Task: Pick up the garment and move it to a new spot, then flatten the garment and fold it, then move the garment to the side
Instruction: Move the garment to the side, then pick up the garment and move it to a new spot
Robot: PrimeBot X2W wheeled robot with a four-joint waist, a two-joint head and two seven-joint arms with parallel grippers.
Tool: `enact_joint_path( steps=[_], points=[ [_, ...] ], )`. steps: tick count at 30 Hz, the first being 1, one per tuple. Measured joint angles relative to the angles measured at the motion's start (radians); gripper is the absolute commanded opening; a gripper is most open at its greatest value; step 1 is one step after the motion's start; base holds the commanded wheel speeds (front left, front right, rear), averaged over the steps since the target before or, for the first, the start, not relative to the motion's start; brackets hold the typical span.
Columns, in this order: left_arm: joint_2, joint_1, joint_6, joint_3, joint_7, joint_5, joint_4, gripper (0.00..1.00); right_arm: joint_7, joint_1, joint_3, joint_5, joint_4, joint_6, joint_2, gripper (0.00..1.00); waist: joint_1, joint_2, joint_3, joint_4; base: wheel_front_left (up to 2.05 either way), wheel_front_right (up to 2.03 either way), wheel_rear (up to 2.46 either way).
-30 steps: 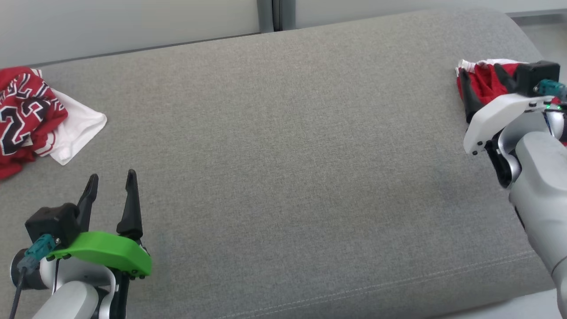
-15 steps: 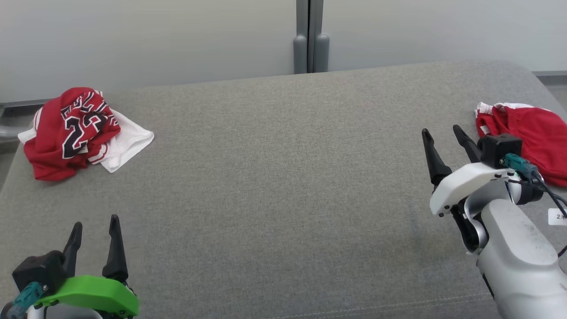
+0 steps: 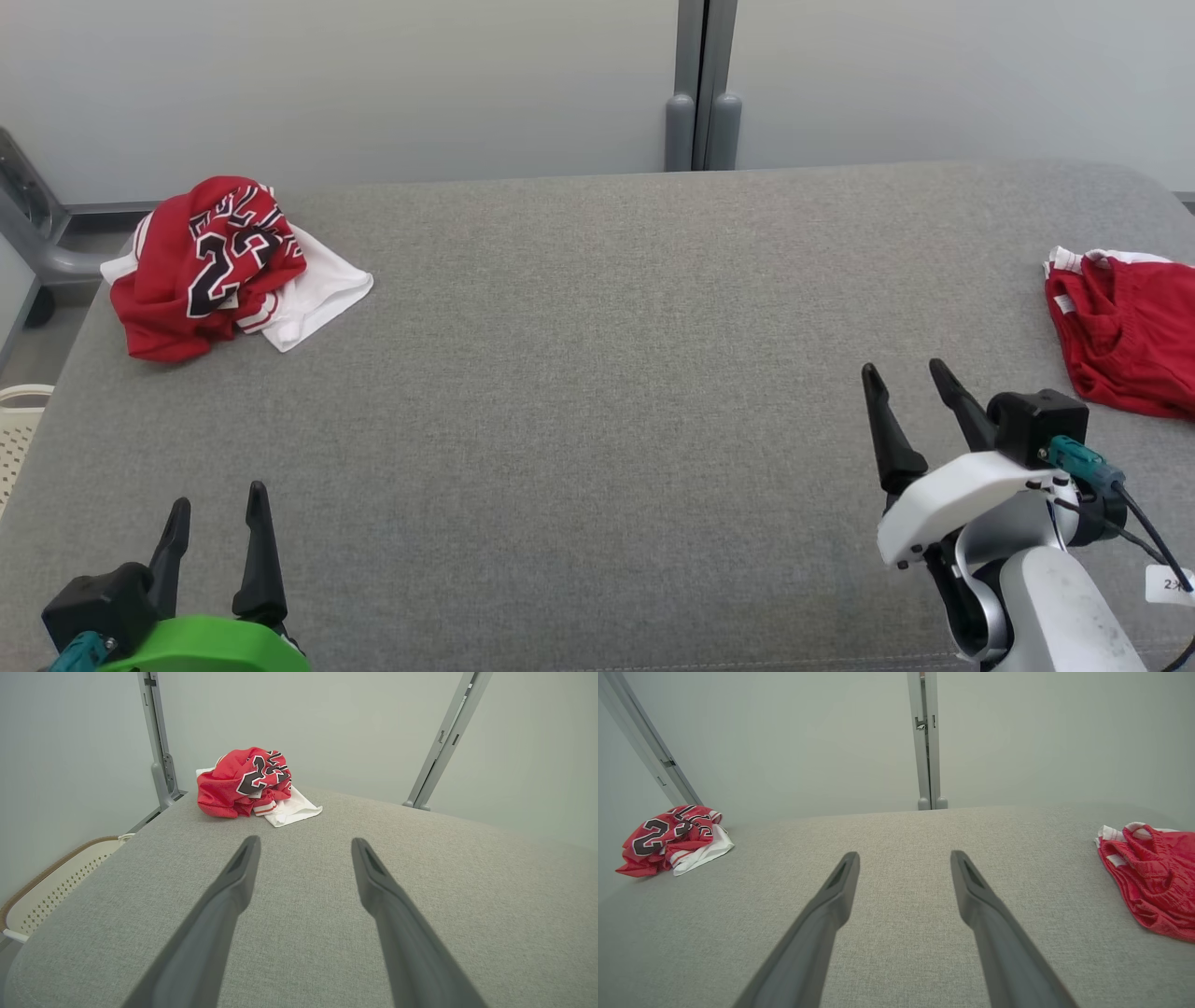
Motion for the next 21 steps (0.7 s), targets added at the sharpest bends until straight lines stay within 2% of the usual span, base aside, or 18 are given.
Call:
enact_joint_path(
  steps=[7,21],
  points=[
    [-0.018,-0.001,-0.018,-0.013,0.000,0.010,0.021,1.00,0.077,0.090,0.034,0.010,-0.126,0.000,0.010,1.00,0.0000,0.0000,-0.004,0.008,0.00,0.00,0.00],
    [-0.040,-0.004,-0.039,-0.029,0.000,0.013,0.058,1.00,0.104,0.146,0.046,0.039,-0.178,0.000,0.010,1.00,0.0000,0.0000,-0.016,0.000,0.00,0.00,0.00]
  ],
)
